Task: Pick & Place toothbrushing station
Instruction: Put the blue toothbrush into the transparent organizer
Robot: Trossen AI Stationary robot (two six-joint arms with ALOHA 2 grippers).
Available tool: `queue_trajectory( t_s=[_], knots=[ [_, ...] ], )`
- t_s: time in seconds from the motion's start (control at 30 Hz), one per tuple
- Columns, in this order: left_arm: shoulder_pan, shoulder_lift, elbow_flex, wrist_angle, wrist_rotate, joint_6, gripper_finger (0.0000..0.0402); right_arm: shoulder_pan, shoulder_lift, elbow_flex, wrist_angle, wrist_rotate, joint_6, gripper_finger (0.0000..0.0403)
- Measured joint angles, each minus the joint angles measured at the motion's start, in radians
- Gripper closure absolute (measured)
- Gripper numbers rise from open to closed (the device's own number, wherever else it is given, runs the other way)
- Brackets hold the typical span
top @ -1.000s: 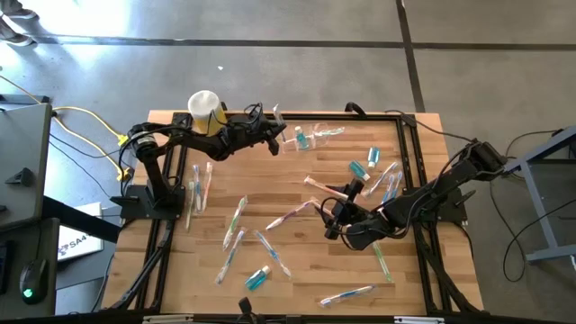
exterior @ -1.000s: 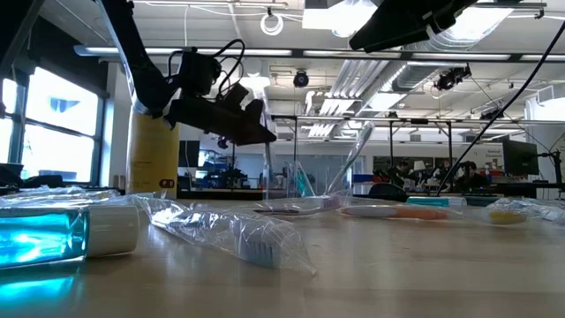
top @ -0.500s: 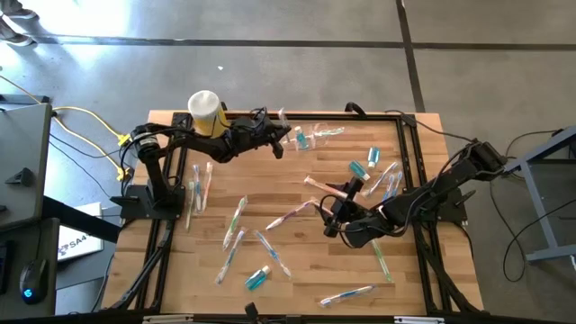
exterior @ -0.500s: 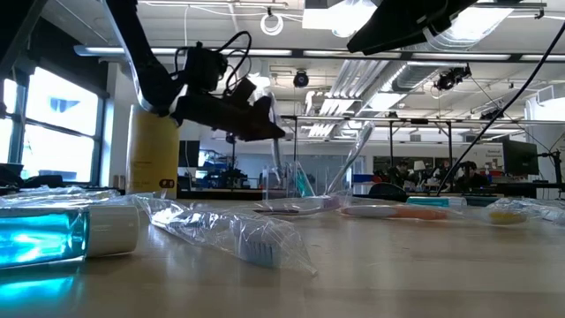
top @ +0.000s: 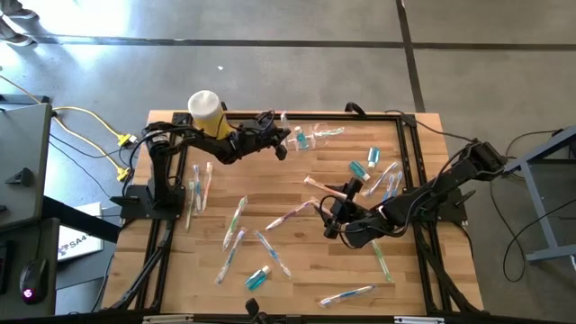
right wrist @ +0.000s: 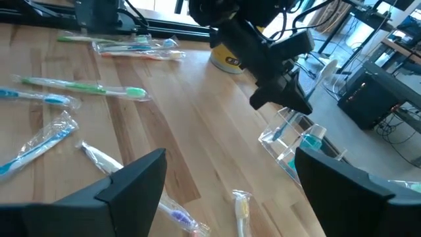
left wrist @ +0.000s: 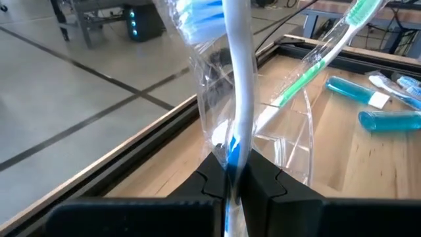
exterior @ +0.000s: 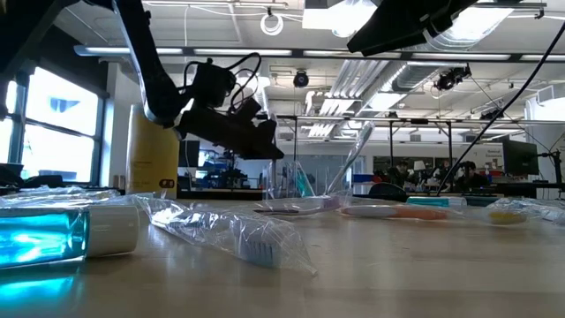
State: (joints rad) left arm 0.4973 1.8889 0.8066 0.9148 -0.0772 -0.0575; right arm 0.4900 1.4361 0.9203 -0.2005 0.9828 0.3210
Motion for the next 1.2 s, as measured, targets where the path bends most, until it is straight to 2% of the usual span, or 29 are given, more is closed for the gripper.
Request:
queue_trajectory(
  t_s=[0.47, 0.83, 1.2],
  knots=[
    [0.000, 0.003, 0.000, -0.043, -0.019, 0.000, 0.0321, 0.000, 0.000, 0.000, -0.004, -0.022, 0.018, 0.0076],
    [0.000, 0.000, 0.000, -0.039, -0.020, 0.011, 0.0237, 0.000, 0.000, 0.000, -0.006, -0.024, 0.027, 0.0076],
    [0.000, -0.103, 0.000, -0.119, -0.020, 0.035, 0.0231, 0.000, 0.000, 0.000, -0.007, -0.021, 0.034, 0.0076]
  ],
)
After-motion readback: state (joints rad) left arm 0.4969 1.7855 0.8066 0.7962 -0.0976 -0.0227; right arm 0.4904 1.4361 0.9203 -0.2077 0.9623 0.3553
